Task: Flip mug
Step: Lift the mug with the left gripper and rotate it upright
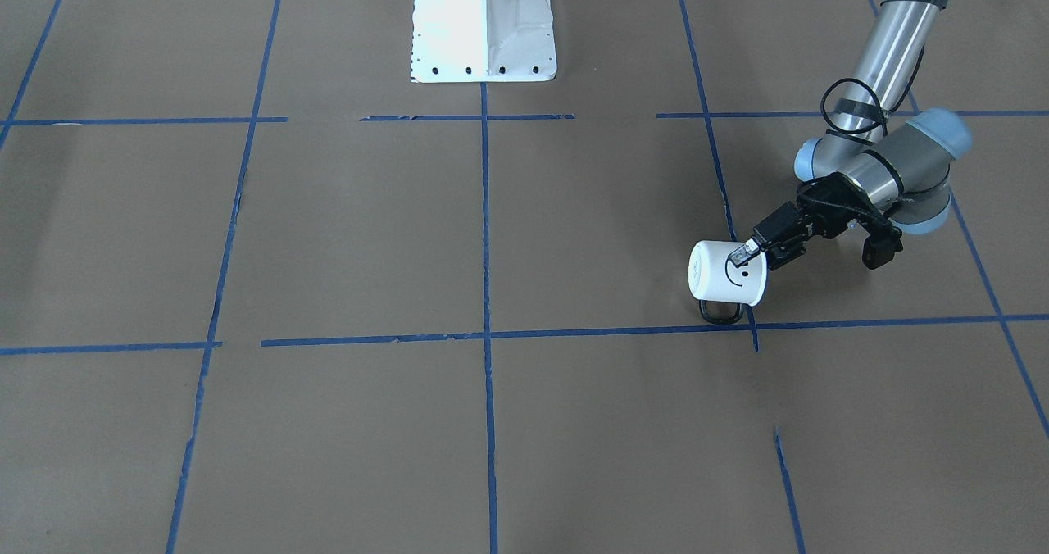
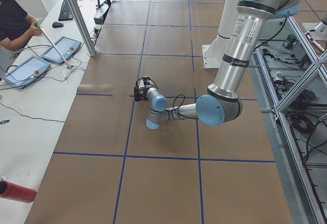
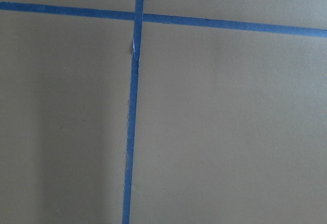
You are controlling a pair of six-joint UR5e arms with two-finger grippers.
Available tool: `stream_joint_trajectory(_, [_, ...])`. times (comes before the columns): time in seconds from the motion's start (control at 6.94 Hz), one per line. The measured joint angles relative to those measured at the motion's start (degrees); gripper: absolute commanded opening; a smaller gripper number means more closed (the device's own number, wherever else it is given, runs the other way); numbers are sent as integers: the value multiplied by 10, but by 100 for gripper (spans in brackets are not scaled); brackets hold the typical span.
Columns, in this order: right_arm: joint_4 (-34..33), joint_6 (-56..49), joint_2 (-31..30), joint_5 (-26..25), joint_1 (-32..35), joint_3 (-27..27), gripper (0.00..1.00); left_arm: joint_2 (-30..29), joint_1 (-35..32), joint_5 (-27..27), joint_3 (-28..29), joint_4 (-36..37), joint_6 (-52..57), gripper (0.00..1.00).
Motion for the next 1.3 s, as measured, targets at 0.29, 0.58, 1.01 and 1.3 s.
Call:
stream_joint_trajectory(0.29, [0, 0, 0, 0, 0, 0, 100, 0, 0, 0, -5, 0, 0, 0])
stream_joint_trajectory(0.58, [0, 0, 0, 0, 0, 0, 100, 6, -6, 1, -32, -2, -9, 0])
stream_joint_trajectory(1.01, [0, 0, 0, 0, 0, 0, 100, 14, -11, 10, -118, 55, -46, 0])
stream_joint_trajectory(1.3, [0, 0, 0, 0, 0, 0, 100, 5, -7, 23, -220, 245, -46, 0])
